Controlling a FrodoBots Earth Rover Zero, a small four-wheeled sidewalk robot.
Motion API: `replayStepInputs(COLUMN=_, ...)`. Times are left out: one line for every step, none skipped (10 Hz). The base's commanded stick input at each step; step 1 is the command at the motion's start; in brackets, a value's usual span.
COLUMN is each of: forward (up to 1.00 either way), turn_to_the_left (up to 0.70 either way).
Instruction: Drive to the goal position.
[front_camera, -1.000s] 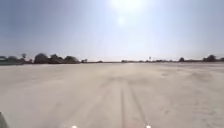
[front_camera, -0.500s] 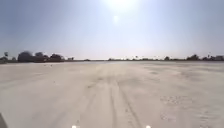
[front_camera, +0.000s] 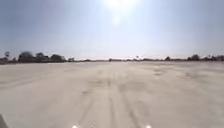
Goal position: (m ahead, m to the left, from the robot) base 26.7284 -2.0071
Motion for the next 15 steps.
replayStepInputs(forward=0.70, turn_to_the_left=0.00)
replayStepInputs(forward=0.70, turn_to_the_left=0.00)
replayStepInputs(forward=0.70, turn_to_the_left=0.00)
replayStepInputs(forward=0.70, turn_to_the_left=0.00)
replayStepInputs(forward=0.70, turn_to_the_left=0.00)
replayStepInputs(forward=0.70, turn_to_the_left=0.00)
replayStepInputs(forward=0.70, turn_to_the_left=0.00)
replayStepInputs(forward=0.70, turn_to_the_left=0.00)
replayStepInputs(forward=0.70, turn_to_the_left=0.00)
replayStepInputs(forward=0.70, turn_to_the_left=0.00)
replayStepInputs(forward=0.70, turn_to_the_left=0.00)
replayStepInputs(forward=0.70, turn_to_the_left=0.00)
replayStepInputs(forward=0.70, turn_to_the_left=0.00)
replayStepInputs(forward=0.70, turn_to_the_left=0.00)
replayStepInputs(forward=0.70, turn_to_the_left=0.00)
